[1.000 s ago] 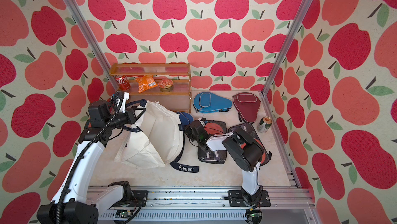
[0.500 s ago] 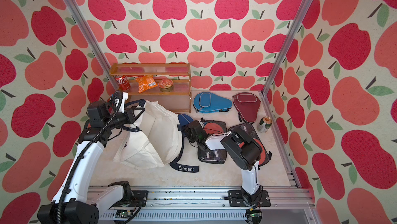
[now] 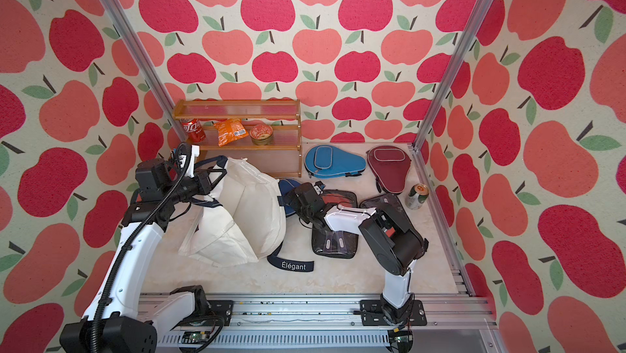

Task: Remove the ping pong set from the canvas bag
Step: Place the ping pong set at the center of the board.

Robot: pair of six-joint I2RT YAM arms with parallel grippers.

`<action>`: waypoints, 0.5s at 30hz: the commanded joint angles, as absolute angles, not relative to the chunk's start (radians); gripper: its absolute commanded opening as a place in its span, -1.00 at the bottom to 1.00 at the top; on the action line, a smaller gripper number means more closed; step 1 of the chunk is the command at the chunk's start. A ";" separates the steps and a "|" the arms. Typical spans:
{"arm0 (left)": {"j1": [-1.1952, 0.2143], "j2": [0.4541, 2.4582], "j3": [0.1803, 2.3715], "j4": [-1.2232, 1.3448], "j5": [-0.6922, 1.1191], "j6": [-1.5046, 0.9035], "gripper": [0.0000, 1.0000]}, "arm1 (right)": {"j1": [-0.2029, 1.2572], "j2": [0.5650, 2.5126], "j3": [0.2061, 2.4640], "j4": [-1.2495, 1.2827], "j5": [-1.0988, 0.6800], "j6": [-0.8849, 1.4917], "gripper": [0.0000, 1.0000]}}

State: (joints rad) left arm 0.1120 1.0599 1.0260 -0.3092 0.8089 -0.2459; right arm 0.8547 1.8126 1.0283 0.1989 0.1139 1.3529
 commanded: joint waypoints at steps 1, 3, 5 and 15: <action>0.120 1.038 1.024 -0.270 0.814 -0.258 -1.00 | 0.850 1.746 1.072 0.106 0.167 1.272 0.96; 0.121 1.040 1.025 -0.272 0.815 -0.258 -1.00 | 0.850 1.733 1.074 0.085 0.179 1.257 0.96; 0.121 1.041 1.025 -0.274 0.811 -0.258 -1.00 | 0.850 1.719 1.071 0.071 0.194 1.248 0.99; 0.123 1.052 1.029 -0.285 0.802 -0.258 -1.00 | 0.854 1.606 1.033 0.037 0.257 1.159 0.98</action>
